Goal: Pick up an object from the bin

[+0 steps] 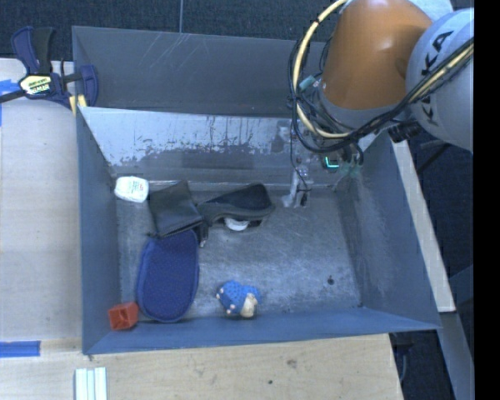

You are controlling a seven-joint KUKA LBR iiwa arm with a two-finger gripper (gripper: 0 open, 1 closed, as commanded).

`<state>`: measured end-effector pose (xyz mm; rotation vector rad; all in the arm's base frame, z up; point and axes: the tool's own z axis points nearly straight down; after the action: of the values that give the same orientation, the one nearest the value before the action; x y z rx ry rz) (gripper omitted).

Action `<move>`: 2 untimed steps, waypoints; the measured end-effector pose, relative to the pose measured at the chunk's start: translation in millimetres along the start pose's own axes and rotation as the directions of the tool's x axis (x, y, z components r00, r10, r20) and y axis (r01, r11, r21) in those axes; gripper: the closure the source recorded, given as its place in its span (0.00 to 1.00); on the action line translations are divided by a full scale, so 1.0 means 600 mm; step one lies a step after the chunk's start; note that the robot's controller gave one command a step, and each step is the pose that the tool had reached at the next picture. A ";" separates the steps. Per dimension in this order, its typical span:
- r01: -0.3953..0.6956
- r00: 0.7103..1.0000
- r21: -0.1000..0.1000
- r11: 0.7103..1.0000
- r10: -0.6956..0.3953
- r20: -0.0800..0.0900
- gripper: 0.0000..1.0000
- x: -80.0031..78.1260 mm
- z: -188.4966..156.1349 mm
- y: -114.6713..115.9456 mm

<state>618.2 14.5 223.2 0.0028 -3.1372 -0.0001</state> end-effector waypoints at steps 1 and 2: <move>-0.126 0.992 -0.001 0.992 0.126 0.000 0.00 0.001 0.133 0.035; -0.003 1.000 0.000 1.000 0.003 0.002 0.00 0.003 0.260 0.039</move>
Offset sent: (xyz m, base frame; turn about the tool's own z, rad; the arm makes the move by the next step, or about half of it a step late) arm -0.0001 0.0206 -0.0758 0.1280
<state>615.8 37.7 67.0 -0.0012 -3.1396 0.0000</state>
